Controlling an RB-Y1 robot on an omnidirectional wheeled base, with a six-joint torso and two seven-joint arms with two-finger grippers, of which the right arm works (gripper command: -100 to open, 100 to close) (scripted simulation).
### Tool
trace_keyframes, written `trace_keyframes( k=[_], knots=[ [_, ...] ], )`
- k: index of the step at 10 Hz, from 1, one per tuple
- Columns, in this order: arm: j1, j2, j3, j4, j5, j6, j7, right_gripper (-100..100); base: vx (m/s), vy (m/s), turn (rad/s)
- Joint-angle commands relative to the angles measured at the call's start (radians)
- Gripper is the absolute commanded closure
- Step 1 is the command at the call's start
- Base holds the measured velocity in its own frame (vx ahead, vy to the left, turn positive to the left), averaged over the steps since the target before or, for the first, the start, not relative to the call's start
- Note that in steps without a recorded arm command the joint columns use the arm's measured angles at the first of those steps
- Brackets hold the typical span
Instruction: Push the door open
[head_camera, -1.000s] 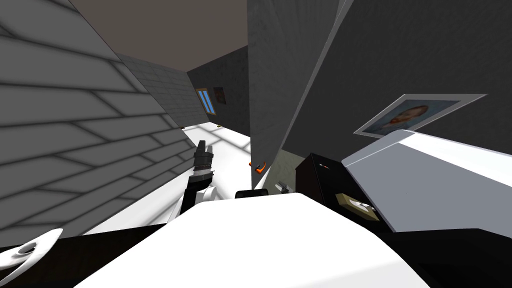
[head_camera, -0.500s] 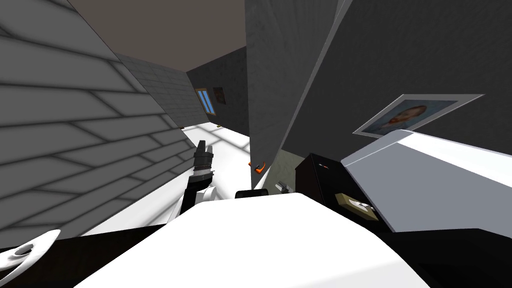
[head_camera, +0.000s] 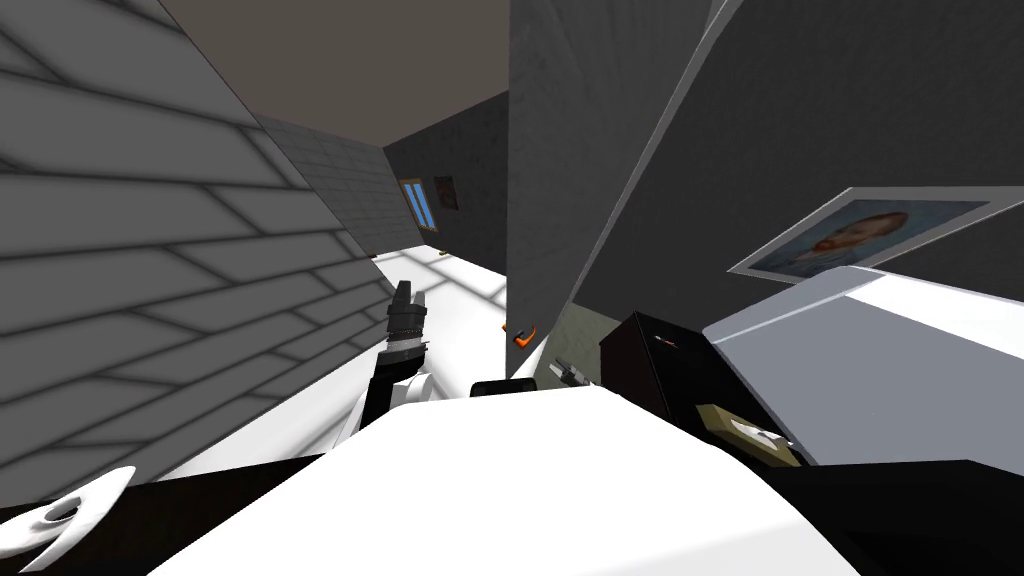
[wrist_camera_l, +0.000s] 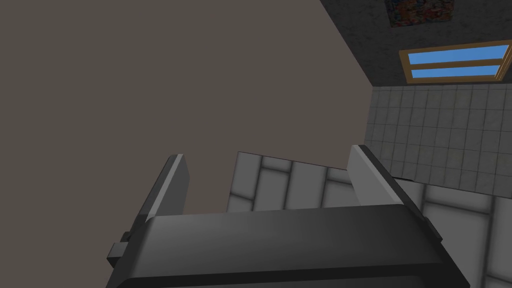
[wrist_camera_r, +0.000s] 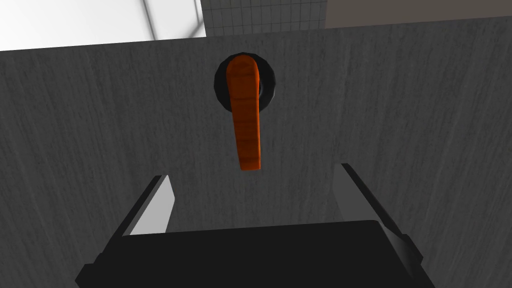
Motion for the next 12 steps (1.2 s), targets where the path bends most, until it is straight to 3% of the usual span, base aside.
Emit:
trace_keyframes(
  k=[1,4,5,6,11,12],
  knots=[
    [-0.01,0.006,-0.002,0.001,-0.003,0.015,-0.003,-100,0.137,0.137,0.046],
    [-0.029,0.014,-0.006,0.0,-0.01,0.042,-0.013,-100,0.167,0.127,0.062],
    [-0.027,0.013,-0.005,0.003,-0.009,0.036,-0.011,-100,0.062,0.053,0.012],
    [-0.027,0.013,-0.005,0.003,-0.009,0.036,-0.011,100,-0.005,-0.007,-0.014],
    [-0.027,0.013,-0.005,0.003,-0.009,0.036,-0.011,100,-0.014,-0.011,0.0],
    [-0.033,0.023,-0.032,0.009,-0.037,0.067,-0.01,-100,-0.056,0.07,-0.13]
  ],
)
